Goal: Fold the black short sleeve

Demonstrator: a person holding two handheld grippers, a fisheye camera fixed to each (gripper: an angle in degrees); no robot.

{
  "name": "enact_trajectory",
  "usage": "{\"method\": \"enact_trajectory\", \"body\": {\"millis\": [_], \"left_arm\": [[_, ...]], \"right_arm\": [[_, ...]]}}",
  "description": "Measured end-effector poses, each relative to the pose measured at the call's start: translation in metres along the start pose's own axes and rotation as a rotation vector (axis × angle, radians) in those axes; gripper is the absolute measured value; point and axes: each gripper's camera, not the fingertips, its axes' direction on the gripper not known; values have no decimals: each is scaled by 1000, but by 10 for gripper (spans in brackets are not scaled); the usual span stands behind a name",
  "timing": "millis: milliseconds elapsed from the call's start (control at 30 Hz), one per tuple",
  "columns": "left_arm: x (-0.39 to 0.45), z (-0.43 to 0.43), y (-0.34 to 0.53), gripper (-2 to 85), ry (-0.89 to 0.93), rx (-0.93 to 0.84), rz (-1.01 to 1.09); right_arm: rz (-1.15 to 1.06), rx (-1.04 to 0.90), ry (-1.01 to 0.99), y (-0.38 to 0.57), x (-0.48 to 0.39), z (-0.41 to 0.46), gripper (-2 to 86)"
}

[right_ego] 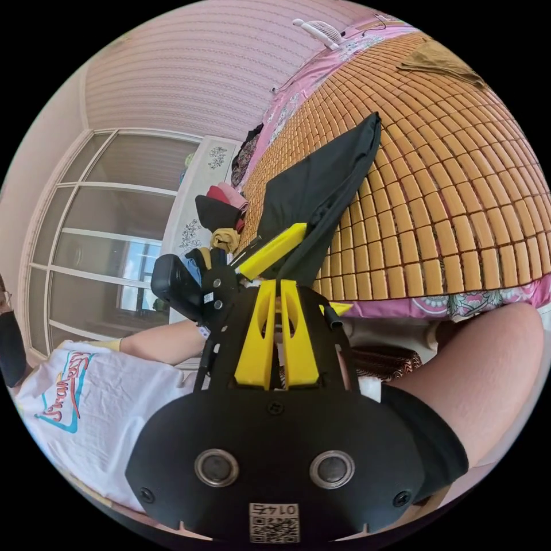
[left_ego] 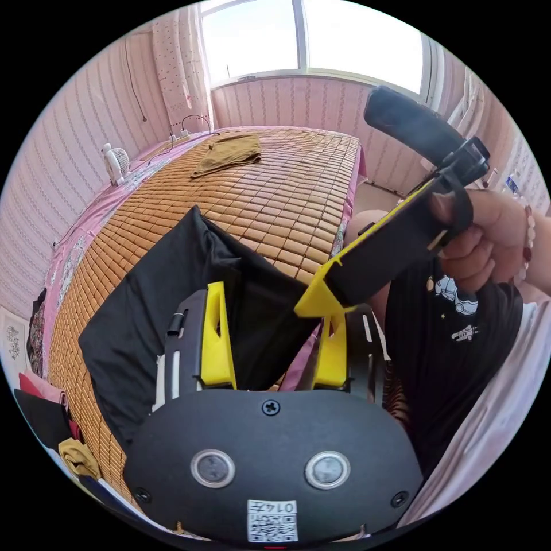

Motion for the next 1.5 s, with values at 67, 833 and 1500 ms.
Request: {"method": "enact_trajectory", "body": {"millis": [67, 833, 1500], "left_arm": [[5, 4, 3, 103, 8, -21, -4], [14, -100, 146, -6, 18, 67, -196], [-135, -175, 247, 101, -258, 269, -797]], "right_arm": [[-26, -32, -10, 4, -7, 1, 15], [126, 249, 269, 14, 30, -23, 12], [-215, 70, 470, -185, -166, 163, 93]]}}
